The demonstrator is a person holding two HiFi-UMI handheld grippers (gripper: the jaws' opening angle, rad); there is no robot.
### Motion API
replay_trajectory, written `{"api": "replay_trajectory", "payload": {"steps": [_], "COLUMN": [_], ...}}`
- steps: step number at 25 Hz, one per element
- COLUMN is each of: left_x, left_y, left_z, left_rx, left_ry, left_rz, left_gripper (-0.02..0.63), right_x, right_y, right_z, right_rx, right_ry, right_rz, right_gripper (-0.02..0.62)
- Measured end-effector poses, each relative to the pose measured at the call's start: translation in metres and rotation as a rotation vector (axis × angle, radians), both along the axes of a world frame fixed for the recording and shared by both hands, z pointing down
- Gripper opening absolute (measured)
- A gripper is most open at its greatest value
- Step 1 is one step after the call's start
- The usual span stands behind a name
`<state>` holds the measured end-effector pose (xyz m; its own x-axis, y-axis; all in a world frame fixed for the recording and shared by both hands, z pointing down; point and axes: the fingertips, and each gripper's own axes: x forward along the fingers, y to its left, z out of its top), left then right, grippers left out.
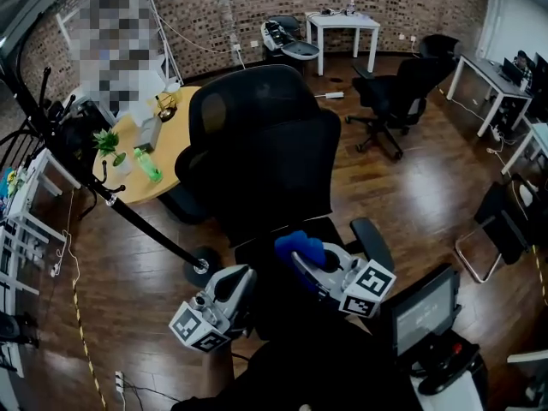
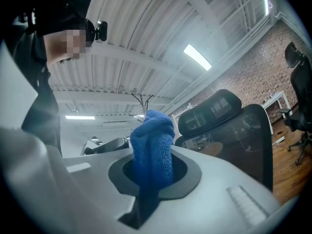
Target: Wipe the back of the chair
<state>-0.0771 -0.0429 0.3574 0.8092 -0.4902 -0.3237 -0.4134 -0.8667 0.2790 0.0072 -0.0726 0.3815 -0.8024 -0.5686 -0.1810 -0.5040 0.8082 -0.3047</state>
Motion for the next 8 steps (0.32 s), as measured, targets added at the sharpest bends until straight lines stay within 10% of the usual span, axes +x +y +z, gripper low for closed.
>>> {"api": "replay_trajectory", "payload": {"steps": [8], "left_x": [-0.0041], "left_y": [-0.0028], "left_z": [-0.0009], "left_rx": [-0.002], "left_ry": [0.01], "left_rz": [-0.012], "left_gripper": [0.003], "right_x": [-0.0059], "right_y": [-0.0005], "right_z": [0.0001], "right_rx": [-0.011], "right_ry": [-0.006], "right_rz": [-0.013], "right_gripper": [0.028]}}
